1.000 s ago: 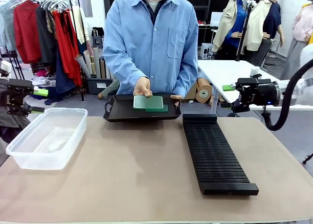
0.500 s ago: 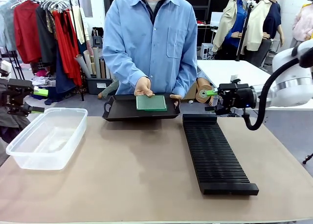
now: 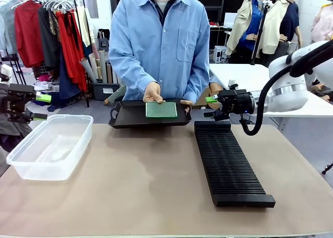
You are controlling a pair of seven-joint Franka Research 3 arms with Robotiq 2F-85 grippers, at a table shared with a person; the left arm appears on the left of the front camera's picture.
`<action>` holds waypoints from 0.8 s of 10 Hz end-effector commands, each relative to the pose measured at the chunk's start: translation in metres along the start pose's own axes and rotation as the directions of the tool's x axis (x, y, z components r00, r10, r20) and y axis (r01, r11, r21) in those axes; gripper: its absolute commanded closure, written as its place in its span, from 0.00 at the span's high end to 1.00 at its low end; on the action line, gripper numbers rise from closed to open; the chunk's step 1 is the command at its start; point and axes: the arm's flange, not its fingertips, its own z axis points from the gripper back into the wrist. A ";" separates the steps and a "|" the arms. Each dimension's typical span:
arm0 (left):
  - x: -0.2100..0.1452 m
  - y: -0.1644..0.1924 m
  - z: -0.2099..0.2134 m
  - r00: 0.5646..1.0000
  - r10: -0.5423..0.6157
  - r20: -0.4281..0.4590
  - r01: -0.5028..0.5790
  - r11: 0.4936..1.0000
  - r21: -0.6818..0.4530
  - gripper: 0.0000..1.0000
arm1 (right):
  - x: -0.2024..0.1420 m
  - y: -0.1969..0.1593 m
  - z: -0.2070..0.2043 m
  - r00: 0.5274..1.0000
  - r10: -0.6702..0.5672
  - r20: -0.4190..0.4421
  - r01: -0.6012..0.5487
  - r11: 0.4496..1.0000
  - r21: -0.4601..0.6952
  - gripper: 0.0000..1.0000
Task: Sort PCBs into racks and boxes based on the side picked up.
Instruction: Pick up the Blank PCB handed by the Human.
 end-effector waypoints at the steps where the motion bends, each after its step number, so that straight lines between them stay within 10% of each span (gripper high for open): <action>1: 0.000 -0.001 0.001 1.000 -0.002 -0.001 0.002 1.000 -0.004 1.00 | 0.022 -0.012 -0.014 1.000 0.009 -0.017 -0.009 1.000 0.027 1.00; 8: 0.000 -0.001 0.001 1.000 -0.002 -0.001 0.002 1.000 -0.004 1.00 | 0.062 -0.034 -0.070 1.000 0.001 0.011 -0.002 0.997 0.075 1.00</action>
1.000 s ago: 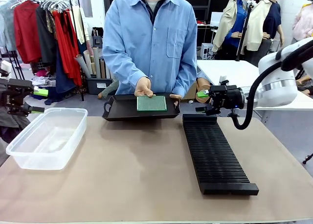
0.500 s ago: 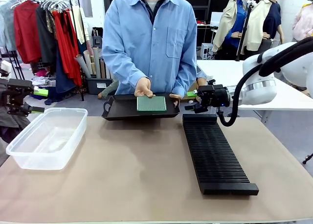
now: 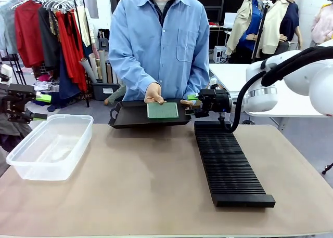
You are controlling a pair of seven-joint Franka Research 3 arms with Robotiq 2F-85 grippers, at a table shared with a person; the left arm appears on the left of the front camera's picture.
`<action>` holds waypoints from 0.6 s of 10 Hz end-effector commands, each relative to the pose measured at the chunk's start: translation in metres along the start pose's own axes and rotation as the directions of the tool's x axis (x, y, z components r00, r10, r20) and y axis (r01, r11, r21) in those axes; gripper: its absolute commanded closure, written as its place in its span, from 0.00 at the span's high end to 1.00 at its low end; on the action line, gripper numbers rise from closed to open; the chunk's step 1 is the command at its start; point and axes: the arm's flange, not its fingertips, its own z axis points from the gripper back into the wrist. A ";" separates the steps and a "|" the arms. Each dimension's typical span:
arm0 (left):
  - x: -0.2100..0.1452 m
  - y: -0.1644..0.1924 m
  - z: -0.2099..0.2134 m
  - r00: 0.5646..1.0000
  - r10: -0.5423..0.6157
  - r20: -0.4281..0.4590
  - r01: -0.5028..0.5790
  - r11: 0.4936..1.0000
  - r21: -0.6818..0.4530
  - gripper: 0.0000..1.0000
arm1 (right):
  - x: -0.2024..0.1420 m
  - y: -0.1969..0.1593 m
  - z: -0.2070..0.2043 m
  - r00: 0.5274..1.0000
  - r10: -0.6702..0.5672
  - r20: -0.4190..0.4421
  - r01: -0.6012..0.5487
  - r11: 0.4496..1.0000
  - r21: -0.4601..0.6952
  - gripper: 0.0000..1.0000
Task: Sort PCBs into racks and boxes based on the side picked up.
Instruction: Pick up the Blank PCB handed by the Human.
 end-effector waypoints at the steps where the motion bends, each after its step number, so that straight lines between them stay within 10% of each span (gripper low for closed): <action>1: 0.000 -0.001 0.001 1.000 -0.002 -0.001 0.002 1.000 -0.005 1.00 | 0.019 -0.001 -0.018 1.000 -0.024 0.013 0.024 1.000 -0.003 1.00; 6: 0.000 -0.001 0.001 1.000 -0.002 -0.001 0.002 1.000 -0.005 1.00 | 0.024 -0.001 -0.048 0.999 -0.041 0.006 0.041 0.999 -0.008 1.00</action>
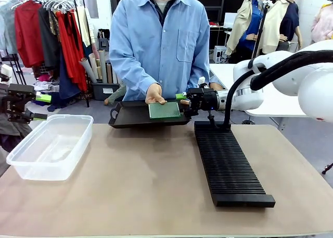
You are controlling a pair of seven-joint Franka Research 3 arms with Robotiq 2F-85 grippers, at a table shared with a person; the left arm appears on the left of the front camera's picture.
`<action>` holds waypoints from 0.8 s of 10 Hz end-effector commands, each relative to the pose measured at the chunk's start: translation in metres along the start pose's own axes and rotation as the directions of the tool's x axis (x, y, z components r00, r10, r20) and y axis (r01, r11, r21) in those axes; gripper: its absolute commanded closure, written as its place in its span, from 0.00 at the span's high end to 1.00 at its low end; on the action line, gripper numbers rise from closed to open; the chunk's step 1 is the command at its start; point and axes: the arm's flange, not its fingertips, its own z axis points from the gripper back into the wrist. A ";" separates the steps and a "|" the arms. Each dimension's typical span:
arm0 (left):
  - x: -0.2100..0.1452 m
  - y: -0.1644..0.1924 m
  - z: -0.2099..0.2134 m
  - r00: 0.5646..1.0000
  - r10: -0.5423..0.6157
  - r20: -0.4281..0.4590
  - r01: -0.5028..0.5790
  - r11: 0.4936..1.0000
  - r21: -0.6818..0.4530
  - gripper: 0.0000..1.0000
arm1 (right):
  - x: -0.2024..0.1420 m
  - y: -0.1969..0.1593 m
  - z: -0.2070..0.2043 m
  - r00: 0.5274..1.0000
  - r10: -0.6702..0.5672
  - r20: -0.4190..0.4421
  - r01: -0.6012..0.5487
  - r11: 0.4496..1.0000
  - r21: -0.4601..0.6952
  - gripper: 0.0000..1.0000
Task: Sort PCBs into racks and boxes based on the side picked up.
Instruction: Pick up the Blank PCB handed by the Human.
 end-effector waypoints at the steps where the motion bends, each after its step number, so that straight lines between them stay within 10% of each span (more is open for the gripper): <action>1: 0.000 -0.001 0.001 1.000 -0.002 -0.001 0.002 1.000 -0.005 1.00 | 0.009 0.002 -0.009 0.999 -0.023 0.030 0.023 1.000 -0.002 1.00; 4: 0.000 -0.001 0.001 1.000 -0.002 -0.001 0.002 1.000 -0.005 1.00 | 0.009 0.004 -0.015 1.000 -0.014 0.023 0.014 1.000 -0.004 0.92; 8: 0.000 -0.001 0.001 1.000 -0.002 -0.001 0.002 1.000 -0.005 1.00 | 0.009 0.003 -0.013 0.999 -0.036 0.006 0.037 0.999 -0.014 0.21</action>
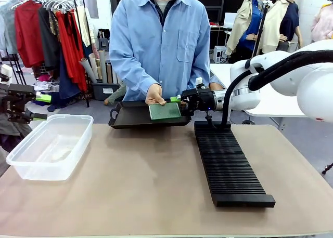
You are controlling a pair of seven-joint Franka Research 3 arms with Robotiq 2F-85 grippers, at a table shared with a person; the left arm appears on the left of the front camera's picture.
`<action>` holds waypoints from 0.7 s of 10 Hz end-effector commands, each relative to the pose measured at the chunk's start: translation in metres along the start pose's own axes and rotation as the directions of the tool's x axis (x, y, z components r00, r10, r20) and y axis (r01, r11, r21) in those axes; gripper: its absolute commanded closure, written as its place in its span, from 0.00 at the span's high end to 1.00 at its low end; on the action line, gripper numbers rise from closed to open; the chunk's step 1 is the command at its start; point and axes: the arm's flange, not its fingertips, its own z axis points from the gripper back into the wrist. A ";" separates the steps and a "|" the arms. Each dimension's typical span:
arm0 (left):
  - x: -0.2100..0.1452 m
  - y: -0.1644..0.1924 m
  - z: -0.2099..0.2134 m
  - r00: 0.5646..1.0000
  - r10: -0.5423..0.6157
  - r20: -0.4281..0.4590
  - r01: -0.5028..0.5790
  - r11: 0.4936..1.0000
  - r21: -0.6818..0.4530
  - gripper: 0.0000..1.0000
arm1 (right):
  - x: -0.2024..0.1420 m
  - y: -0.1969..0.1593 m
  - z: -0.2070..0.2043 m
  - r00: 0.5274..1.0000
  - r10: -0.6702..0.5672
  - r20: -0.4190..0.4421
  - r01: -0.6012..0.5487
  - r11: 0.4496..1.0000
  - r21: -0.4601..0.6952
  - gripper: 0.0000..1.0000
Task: Sort PCBs into racks and boxes based on the side picked up.
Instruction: Pick up the Blank PCB handed by the Human.
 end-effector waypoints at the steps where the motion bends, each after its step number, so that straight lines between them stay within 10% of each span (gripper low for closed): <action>1: 0.000 -0.001 0.001 1.000 -0.003 -0.001 0.003 1.000 -0.005 1.00 | 0.009 0.003 -0.005 1.000 -0.031 0.000 0.031 0.999 -0.015 0.01; 7: 0.000 -0.001 0.001 1.000 -0.003 -0.001 0.003 1.000 -0.005 1.00 | 0.009 -0.001 -0.012 0.994 -0.087 -0.071 0.083 0.995 -0.051 0.00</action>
